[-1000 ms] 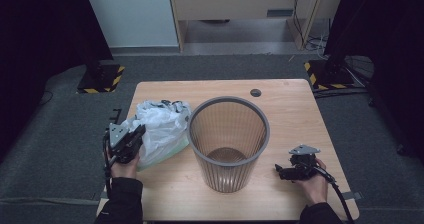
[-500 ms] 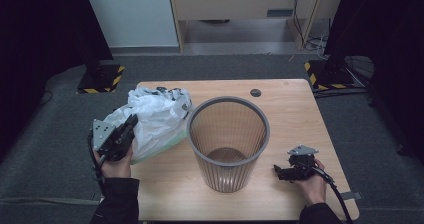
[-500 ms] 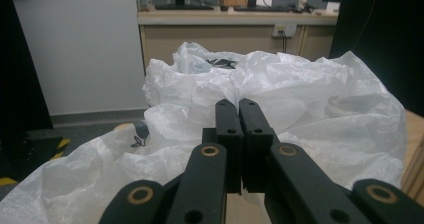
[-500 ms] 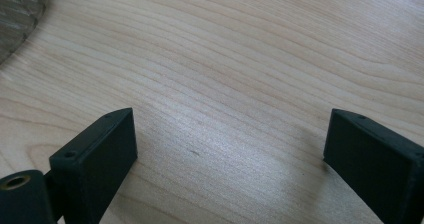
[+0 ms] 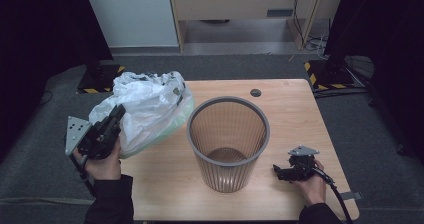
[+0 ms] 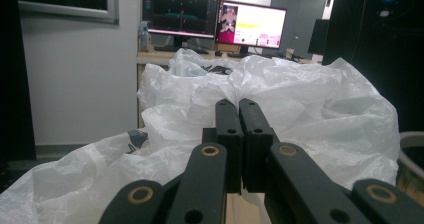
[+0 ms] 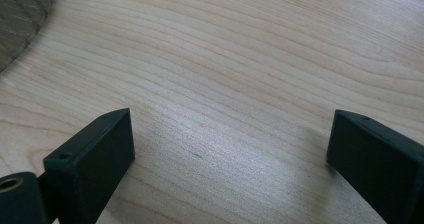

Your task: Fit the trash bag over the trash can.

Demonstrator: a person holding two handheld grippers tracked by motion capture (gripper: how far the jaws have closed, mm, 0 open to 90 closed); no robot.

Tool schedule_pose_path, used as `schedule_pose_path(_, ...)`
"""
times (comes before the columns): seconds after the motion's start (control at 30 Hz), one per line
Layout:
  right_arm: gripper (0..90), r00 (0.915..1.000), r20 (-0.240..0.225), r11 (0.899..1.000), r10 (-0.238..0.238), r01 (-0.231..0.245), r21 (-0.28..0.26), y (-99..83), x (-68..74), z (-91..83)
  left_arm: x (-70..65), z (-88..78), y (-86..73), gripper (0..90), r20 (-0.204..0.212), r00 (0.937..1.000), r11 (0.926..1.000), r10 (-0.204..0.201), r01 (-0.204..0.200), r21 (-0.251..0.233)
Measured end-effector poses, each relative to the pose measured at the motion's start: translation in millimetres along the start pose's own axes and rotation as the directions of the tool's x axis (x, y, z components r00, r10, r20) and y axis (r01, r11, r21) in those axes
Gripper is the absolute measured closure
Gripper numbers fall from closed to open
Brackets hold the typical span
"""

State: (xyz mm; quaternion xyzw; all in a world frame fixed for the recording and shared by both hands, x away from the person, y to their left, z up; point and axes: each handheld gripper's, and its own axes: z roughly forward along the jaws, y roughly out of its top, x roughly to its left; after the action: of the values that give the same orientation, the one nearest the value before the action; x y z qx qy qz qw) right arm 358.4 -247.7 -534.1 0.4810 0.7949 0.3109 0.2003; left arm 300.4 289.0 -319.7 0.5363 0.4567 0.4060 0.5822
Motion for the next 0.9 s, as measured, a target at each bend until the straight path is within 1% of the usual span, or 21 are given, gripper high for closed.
schedule_pose_path(0.07, 3.3, 0.9998, -0.006, 1.0, 0.018, -0.018, -0.002, -0.8, -0.9, 0.8, -1.3, -2.7, 6.2, 88.6, 0.003, 1.0, 0.9998, 0.008, -0.008, -0.02)
schedule_pose_path(0.1, 2.3, 0.9997, -0.003, 1.0, 0.025, -0.025, -0.005, -1.6, -1.3, 1.2, -1.8, -3.8, 9.3, 88.6, 0.008, 1.0, 0.9994, -0.001, 0.002, -0.035)
schedule_pose_path(0.23, 1.5, 0.9994, -0.002, 0.999, 0.033, -0.033, -0.014, -3.1, -1.0, 1.4, -6.3, -6.8, 20.3, 88.6, 0.028, 0.9995, 0.9969, -0.017, 0.019, -0.076)
schedule_pose_path(0.3, 0.9, 0.9995, -0.001, 0.999, 0.032, -0.032, -0.018, -3.6, -0.9, 1.6, -11.0, -8.0, 24.5, 88.6, 0.041, 0.999, 0.9959, -0.017, 0.02, -0.088)
schedule_pose_path(0.43, 0.6, 0.9994, -0.002, 0.999, 0.034, -0.034, -0.021, -4.0, -0.6, 1.8, -24.0, -9.0, 31.0, 88.6, 0.069, 0.9976, 0.995, 0.001, 0.006, -0.1)
schedule_pose_path(0.5, 0.6, 0.9996, -0.002, 0.999, 0.027, -0.027, -0.024, -4.4, -0.9, 1.9, -30.8, -8.7, 33.6, 88.6, 0.085, 0.9964, 0.9948, 0.007, 0.001, -0.102)
schedule_pose_path(0.7, 0.6, 0.9997, -0.002, 0.999, 0.026, -0.026, -0.024, -4.4, -1.0, 1.9, -52.7, -6.1, 41.3, 88.6, 0.139, 0.9898, 0.9936, 0.03, -0.015, -0.112)
schedule_pose_path(0.9, 0.5, 0.9996, -0.003, 0.999, 0.027, -0.027, -0.024, -4.4, -1.0, 1.9, -75.6, -2.5, 45.4, 88.6, 0.191, 0.9803, 0.9936, 0.049, -0.028, -0.11)
